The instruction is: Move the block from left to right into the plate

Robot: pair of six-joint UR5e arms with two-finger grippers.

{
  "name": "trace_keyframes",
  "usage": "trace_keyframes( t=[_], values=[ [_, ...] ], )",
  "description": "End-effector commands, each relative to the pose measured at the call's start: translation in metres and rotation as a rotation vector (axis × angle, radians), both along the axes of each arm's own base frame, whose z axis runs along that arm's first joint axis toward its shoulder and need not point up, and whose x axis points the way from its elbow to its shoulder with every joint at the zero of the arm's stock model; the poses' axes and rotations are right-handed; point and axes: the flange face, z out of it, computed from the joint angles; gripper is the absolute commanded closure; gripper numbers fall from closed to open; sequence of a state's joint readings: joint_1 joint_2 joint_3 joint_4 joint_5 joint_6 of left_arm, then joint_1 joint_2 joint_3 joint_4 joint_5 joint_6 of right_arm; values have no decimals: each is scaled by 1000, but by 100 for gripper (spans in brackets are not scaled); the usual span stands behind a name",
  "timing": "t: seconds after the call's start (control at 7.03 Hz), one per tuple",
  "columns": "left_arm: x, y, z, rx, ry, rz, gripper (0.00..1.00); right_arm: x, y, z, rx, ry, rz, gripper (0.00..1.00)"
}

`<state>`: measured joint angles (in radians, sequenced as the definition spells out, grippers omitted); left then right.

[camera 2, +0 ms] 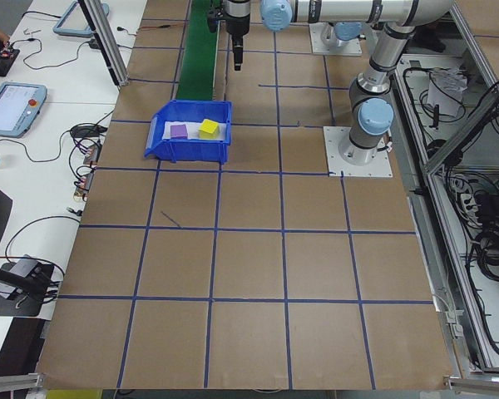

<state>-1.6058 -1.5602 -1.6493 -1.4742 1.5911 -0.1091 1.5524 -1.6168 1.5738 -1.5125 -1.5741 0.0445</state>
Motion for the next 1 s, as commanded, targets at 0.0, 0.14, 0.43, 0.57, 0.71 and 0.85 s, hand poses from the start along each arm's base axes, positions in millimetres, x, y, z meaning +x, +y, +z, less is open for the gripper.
trace_keyframes(
  t=[0.0, 0.14, 0.43, 0.57, 0.71, 0.85],
  values=[
    [0, 1, -3, 6, 3, 1, 0, 0, 0, 0, 0, 0, 0, 0],
    [5, -7, 0, -14, 4, 7, 0, 0, 0, 0, 0, 0, 0, 0],
    [44, -41, -7, -77, -4, -40, 0, 0, 0, 0, 0, 0, 0, 0],
    [67, -62, -22, -90, -7, -71, 0, 0, 0, 0, 0, 0, 0, 0],
    [76, -86, -46, -114, -12, -105, 0, 0, 0, 0, 0, -2, 0, 0],
    [80, -100, -58, -139, -4, -127, 0, 0, 0, 0, 0, -2, 2, 0]
  ],
)
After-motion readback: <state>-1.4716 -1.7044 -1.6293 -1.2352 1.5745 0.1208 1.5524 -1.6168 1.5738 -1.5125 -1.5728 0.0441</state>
